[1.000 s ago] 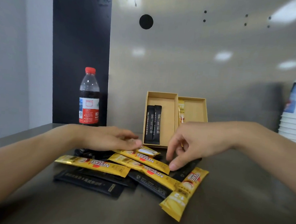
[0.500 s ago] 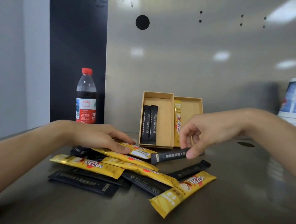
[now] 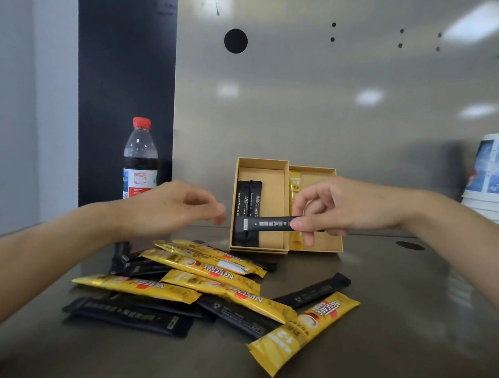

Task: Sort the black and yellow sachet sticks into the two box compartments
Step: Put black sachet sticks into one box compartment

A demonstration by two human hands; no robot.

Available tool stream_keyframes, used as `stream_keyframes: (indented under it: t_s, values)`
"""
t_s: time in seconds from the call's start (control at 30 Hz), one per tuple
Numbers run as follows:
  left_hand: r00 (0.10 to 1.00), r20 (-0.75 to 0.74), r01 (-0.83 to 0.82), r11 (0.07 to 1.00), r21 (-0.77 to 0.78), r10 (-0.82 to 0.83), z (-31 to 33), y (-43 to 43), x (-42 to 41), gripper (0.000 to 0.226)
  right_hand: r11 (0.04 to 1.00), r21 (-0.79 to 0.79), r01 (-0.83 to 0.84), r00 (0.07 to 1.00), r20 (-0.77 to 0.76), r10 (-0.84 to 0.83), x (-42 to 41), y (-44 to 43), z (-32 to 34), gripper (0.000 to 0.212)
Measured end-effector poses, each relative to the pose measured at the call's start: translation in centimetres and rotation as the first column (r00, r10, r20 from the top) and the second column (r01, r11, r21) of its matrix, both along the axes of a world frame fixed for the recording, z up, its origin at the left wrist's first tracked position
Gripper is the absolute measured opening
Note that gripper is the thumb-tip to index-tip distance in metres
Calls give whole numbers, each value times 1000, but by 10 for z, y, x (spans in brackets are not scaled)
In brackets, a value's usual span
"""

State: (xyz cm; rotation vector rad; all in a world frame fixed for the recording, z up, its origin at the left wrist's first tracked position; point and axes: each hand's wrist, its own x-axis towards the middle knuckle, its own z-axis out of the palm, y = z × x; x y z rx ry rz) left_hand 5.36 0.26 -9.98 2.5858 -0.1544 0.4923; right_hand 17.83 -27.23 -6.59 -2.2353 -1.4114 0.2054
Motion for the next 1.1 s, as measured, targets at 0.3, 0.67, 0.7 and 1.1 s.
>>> stream_keyframes:
  t_s: [0.3, 0.67, 0.7, 1.1]
  values:
    - [985, 35, 172, 954, -245, -169, 1, -26, -5, 30, 900, 427, -89, 898, 426, -113, -15, 28, -17, 21]
    - [979, 170, 159, 951, -264, -116, -3, -24, -3, 16, 902, 429, -54, 922, 369, -121, -21, 27, -18, 28]
    - [980, 162, 151, 959, -240, -114, -3, -22, -3, 16, 898, 436, -51, 921, 369, -126, -20, 27, -18, 27]
    - [980, 181, 125, 959, -254, -80, -5, -24, 1, 12, 668, 735, 116, 988, -157, 0, -12, 41, -17, 36]
